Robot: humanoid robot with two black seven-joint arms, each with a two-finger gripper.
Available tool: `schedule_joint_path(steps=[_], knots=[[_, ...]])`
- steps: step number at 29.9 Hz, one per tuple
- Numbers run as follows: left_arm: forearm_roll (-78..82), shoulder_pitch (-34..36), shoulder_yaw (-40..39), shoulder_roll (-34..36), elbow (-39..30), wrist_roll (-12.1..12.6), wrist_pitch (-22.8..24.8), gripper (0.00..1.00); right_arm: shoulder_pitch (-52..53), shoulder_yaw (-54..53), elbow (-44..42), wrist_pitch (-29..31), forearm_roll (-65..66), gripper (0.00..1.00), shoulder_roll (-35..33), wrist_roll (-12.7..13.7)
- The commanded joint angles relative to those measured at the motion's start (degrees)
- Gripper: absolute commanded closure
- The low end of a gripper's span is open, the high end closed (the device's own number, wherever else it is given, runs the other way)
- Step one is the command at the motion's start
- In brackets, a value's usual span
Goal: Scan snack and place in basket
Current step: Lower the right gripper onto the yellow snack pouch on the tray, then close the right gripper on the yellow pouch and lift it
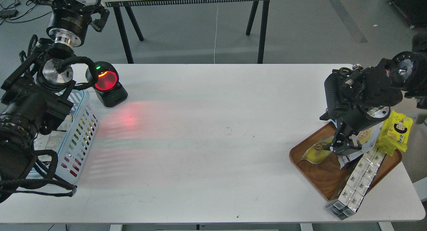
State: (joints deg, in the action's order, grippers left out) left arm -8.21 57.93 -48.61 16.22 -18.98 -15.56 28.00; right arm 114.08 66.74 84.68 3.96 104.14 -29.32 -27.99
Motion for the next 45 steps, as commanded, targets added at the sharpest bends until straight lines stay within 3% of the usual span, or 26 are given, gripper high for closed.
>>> schedule_joint_path(steps=[1,5,12,19,23,25,35,45], knots=[[0.0,0.0,0.0,0.1,0.2,0.0,0.0,0.0,-3.6,-0.1,-3.7,-0.3,0.1,0.16,-0.1,0.0],[0.0,0.0,0.0,0.1,0.2,0.0,0.0,0.0,-5.5,-0.1,-4.9,-2.8,0.1,0.2,-0.1,0.0],[0.0,0.2,0.0,0.1,0.3,0.0,0.0,0.0,-6.2,-0.1,-5.0,-2.9,0.6,0.52,-0.1,0.0],[0.1,0.3,0.0,0.1,0.3,0.0,0.0,0.0,-6.5,-0.1,-5.7,-3.0,0.8,0.69,0.1,0.0],[0.1,0.3,0.0,0.2,0.3,0.0,0.0,0.0,-6.4,-0.1,-5.7,-3.0,0.8,0.92,0.1,0.0],[0.1,0.3,0.1,0.2,0.3,0.0,0.0,0.0,-6.5,-0.3,-5.7,-3.0,0.8,0.99,0.2,0.0],[0.1,0.1,0.0,1.4,0.3,0.0,0.0,0.0,-3.7,-2.1,-5.1,-4.6,0.5,1.0,-0.1,0.0],[0.1,0.3,0.0,1.6,0.3,0.0,0.0,0.0,-1.9,-13.5,-6.7,-2.4,-2.6,1.0,0.3,0.0]])
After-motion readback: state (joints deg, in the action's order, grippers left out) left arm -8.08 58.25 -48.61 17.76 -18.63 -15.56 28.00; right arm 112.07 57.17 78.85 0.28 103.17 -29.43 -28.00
